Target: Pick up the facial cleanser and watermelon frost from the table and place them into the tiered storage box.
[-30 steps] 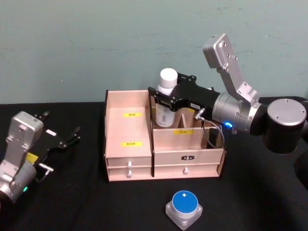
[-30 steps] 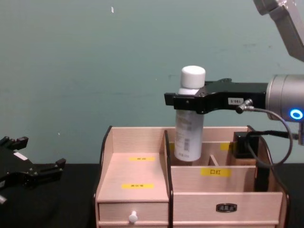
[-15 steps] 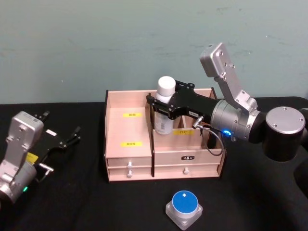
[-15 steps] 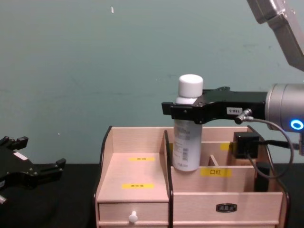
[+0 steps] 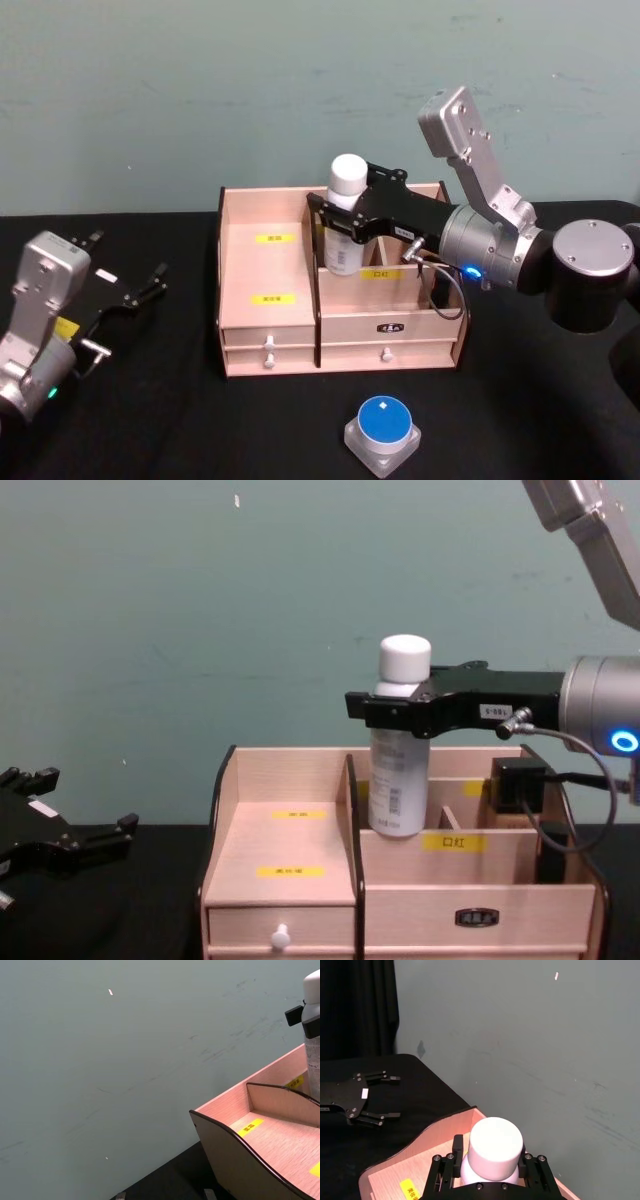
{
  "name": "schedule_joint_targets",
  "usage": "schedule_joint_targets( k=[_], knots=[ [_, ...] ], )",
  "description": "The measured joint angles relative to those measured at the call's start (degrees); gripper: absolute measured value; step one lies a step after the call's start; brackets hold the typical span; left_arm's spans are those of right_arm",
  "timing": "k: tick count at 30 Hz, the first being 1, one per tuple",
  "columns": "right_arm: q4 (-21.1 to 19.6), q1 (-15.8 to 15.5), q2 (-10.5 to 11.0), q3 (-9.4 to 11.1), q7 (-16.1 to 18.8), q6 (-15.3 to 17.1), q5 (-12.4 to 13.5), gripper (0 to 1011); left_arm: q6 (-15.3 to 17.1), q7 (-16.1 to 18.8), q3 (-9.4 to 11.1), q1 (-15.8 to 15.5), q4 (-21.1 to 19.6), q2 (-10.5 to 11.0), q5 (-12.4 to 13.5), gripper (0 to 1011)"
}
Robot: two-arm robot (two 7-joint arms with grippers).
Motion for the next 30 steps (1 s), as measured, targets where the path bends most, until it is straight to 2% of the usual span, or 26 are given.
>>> schedule_joint_targets(
  k=[30],
  knots=[
    [3.48, 2.38, -1.56, -0.14, 1.14, -0.22, 0.99, 600, 0.00, 0.00, 0.00, 0.00, 0.00, 0.00, 0.00, 1010]
  ],
)
